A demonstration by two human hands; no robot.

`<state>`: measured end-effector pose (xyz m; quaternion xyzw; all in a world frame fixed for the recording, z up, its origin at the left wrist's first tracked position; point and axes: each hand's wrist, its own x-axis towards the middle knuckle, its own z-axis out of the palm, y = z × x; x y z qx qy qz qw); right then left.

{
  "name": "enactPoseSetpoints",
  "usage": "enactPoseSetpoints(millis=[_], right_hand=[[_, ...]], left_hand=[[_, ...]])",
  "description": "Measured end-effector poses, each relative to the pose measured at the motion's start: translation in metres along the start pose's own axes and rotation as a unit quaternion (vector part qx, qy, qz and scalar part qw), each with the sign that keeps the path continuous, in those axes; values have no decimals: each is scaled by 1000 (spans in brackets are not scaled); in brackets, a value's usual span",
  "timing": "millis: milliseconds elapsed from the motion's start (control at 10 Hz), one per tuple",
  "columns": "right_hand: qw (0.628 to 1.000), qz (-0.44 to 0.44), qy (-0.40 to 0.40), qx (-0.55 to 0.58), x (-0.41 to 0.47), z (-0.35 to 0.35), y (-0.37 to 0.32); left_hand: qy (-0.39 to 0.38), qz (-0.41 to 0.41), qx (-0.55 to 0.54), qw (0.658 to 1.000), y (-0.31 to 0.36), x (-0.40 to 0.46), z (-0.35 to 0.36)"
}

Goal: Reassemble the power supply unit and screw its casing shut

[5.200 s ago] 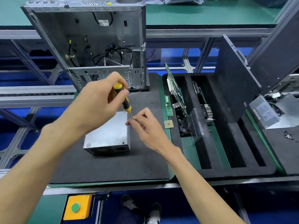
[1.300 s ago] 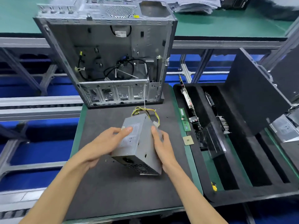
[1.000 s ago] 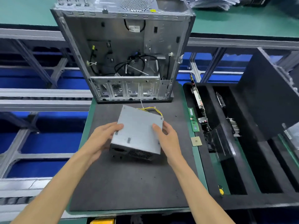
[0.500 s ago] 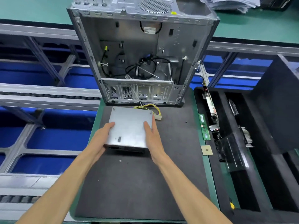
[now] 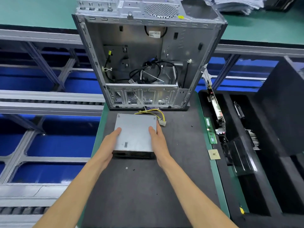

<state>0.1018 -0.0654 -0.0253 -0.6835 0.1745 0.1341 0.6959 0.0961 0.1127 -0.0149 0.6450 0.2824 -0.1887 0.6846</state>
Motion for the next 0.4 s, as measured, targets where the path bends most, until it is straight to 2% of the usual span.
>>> enactPoseSetpoints(millis=[200, 300, 400], right_hand=[[1000, -3, -7, -14, -10, -5, -2], [998, -4, -5, -69, -16, -15, 0], [993, 0, 10, -119, -32, -36, 16]], left_hand=[[-27, 16, 5, 999, 0, -9, -1], [7, 23, 16, 1000, -6, -10, -1], [82, 51, 26, 995, -23, -16, -3]])
